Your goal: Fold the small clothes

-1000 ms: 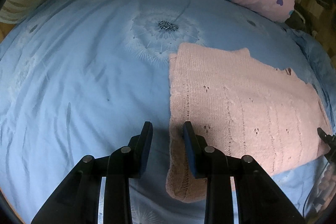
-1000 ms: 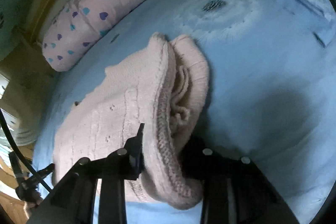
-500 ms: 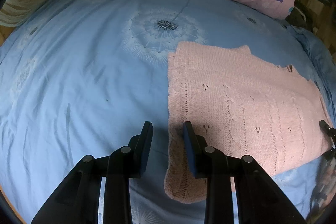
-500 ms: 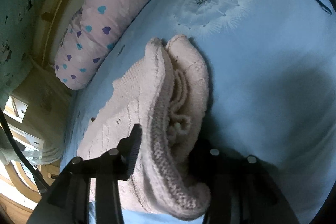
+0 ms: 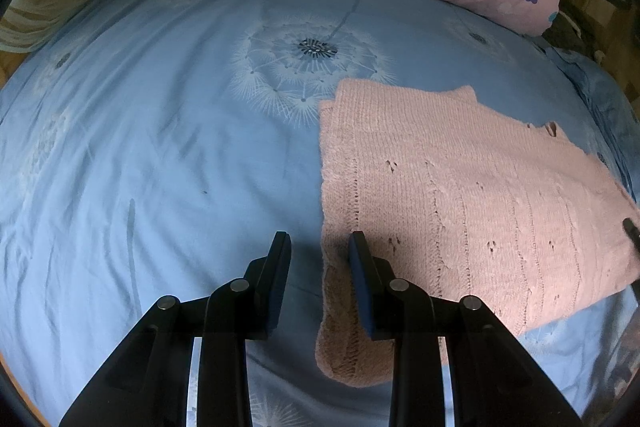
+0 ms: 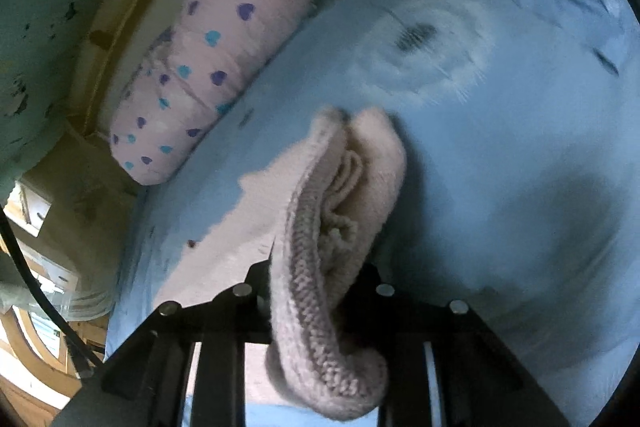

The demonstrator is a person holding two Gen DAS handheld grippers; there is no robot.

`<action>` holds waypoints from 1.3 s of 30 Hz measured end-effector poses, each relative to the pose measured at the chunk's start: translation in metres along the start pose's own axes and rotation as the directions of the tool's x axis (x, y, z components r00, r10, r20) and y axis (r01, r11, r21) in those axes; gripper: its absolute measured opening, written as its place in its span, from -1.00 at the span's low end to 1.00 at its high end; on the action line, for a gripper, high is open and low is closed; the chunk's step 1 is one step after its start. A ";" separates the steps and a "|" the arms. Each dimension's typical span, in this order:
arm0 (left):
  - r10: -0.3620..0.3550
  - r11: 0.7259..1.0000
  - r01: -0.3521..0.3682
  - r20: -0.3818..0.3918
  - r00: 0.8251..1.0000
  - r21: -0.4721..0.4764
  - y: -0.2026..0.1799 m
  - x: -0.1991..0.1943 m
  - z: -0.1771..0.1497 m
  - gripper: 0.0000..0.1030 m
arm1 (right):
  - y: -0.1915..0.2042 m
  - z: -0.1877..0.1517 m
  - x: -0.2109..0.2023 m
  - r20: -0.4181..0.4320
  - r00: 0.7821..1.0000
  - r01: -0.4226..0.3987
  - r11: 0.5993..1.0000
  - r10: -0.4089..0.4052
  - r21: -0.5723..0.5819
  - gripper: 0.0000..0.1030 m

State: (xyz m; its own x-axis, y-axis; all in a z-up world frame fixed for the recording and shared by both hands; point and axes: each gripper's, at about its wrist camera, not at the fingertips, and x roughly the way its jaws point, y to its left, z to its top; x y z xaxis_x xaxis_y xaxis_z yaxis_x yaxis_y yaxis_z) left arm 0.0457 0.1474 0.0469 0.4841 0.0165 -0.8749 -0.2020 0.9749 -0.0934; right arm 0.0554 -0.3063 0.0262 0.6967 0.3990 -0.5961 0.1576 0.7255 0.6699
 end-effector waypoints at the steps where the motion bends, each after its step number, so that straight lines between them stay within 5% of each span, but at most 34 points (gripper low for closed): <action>1: -0.001 1.000 0.001 0.000 1.000 -0.002 0.000 0.000 0.000 -0.54 | 0.008 0.002 -0.004 0.006 1.000 -0.016 1.000 0.016 -0.007 -0.52; 13: -0.006 0.998 0.007 0.013 1.000 -0.061 0.020 -0.009 0.003 -0.54 | 0.110 -0.003 -0.010 0.004 0.994 -0.109 0.982 0.111 -0.151 -0.53; 24: -0.011 0.988 0.017 0.037 0.999 -0.154 0.051 -0.020 0.006 -0.54 | 0.223 -0.047 0.022 -0.049 0.995 -0.101 0.905 0.089 -0.412 -0.53; 33: -0.006 0.975 0.020 0.062 0.998 -0.220 0.079 -0.030 0.005 -0.54 | 0.298 -0.136 0.086 -0.141 0.990 -0.102 0.751 0.011 -0.652 -0.53; 39: 0.004 0.972 0.011 0.062 0.998 -0.233 0.092 -0.033 0.002 -0.54 | 0.309 -0.194 0.127 -0.264 0.962 -0.160 0.654 -0.064 -0.740 -0.48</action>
State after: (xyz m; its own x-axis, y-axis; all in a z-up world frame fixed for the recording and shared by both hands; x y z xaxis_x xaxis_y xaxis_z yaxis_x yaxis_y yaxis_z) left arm 0.0125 0.2373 0.0677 0.5352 0.0338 -0.8440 -0.3898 0.8963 -0.2113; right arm 0.0568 0.0771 0.0712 0.4758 0.4858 -0.7332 -0.5258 0.8254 0.2056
